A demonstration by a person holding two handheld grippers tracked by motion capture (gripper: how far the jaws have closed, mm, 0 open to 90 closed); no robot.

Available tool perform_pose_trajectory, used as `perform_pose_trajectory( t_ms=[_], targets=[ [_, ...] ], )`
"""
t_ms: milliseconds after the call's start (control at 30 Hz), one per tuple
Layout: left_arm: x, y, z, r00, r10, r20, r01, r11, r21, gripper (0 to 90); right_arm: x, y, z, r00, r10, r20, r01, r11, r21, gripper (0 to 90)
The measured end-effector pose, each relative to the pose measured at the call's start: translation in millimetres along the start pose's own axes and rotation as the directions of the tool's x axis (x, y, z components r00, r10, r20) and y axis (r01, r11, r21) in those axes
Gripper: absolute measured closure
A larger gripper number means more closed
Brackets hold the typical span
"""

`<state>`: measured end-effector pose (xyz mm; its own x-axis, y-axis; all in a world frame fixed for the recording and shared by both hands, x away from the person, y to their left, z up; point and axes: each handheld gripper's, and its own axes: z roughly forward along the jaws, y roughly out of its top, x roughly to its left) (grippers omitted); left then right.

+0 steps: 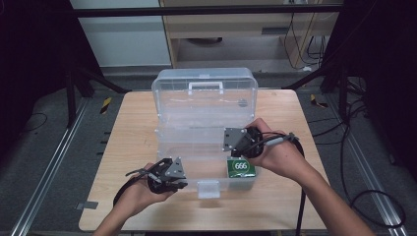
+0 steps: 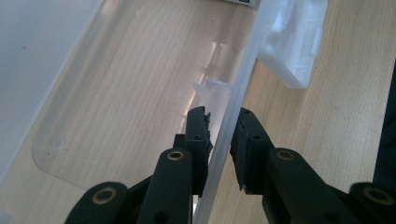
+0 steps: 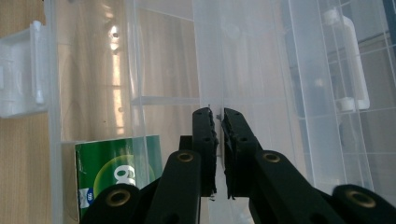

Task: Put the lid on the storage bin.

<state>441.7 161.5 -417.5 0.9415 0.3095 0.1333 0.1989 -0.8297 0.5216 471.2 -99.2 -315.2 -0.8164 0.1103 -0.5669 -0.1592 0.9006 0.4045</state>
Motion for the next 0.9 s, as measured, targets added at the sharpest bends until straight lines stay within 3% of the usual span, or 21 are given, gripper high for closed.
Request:
perform_pose_trajectory(
  t_ms=[433, 567, 833, 867, 900],
  targets=[
    [-4.4, -0.5, 0.6, 0.9998, -0.014, -0.015, 0.014, 0.9999, 0.001, 76.0, 6.4, -1.8, -1.7, 0.9999, 0.013, 0.000, -0.013, 1.000, -0.008, 84.2],
    [-2.6, 0.2, 0.8, 0.9996, 0.019, -0.019, -0.019, 0.9998, 0.000, 76.0, 7.8, -3.9, -2.4, 0.9998, 0.020, -0.003, -0.020, 1.000, -0.018, 84.3],
    [-3.7, 1.0, 0.9, 0.9993, 0.024, -0.027, -0.024, 0.9997, 0.008, 75.7, 13.0, -4.8, -3.8, 0.9998, 0.011, -0.015, -0.011, 1.000, -0.017, 84.3],
    [-6.1, 0.2, 1.2, 0.9997, -0.009, -0.023, 0.009, 0.9999, 0.006, 75.6, 13.4, -5.0, -3.7, 0.9998, 0.009, -0.017, -0.010, 1.000, -0.018, 84.2],
    [-3.6, 1.0, 0.8, 0.9993, 0.026, -0.026, -0.026, 0.9996, 0.009, 75.6, 13.7, -5.3, -3.8, 0.9998, 0.008, -0.018, -0.008, 1.000, -0.020, 84.2]
  ],
)
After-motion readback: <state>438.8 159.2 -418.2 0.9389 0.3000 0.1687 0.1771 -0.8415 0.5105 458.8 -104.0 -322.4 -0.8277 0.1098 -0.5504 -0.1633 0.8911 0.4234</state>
